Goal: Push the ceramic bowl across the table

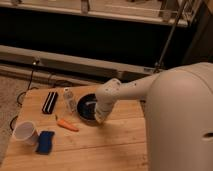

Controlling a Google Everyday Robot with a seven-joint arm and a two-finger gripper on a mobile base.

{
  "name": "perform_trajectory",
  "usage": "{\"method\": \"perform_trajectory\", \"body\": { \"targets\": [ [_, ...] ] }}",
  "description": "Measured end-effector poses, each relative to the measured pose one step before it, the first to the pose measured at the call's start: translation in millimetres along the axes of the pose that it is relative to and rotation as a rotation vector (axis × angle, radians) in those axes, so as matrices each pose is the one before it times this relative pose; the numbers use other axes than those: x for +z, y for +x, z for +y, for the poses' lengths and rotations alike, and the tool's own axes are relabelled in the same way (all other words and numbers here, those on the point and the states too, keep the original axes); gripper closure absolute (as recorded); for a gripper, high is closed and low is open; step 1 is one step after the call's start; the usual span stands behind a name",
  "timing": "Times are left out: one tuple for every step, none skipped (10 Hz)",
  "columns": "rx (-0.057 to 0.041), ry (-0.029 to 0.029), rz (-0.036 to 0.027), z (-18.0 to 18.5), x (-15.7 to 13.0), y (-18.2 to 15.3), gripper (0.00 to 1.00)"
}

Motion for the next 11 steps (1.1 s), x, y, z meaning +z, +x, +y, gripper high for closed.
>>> {"method": "perform_trajectory", "body": {
  "targets": [
    [0.00990, -0.00088, 0.00397, -1.60, -1.24, 3.98, 0.94],
    [0.01563, -0.00258, -0.00184, -2.47, -1.84, 4.53, 0.94],
    [0.02738, -0.00347, -0.00147, -5.07, -4.44, 8.28, 0.94],
    [0.02912, -0.00182, -0.00215, -7.06, -5.78, 9.43, 0.94],
    [0.03810, -0.00227, -0.00547, -9.63, -6.96, 11.65, 0.94],
    [0.03371, -0.00432, -0.00964, -9.48, -4.44, 8.60, 0.94],
    [0.03627, -0.00614, -0.02399, -11.63, -4.04, 4.96, 0.94],
    [0.02035, -0.00442, -0.01966, -7.95, -1.71, 0.01, 0.94],
    [0.02230, -0.00761, -0.02267, -10.29, -0.11, -1.90, 0.94],
    [0.01257, -0.00781, -0.01916, -7.68, 0.58, -4.32, 0.94],
    [0.00450, -0.00744, -0.01938, -6.77, 0.57, -7.31, 0.94]
  ]
}}
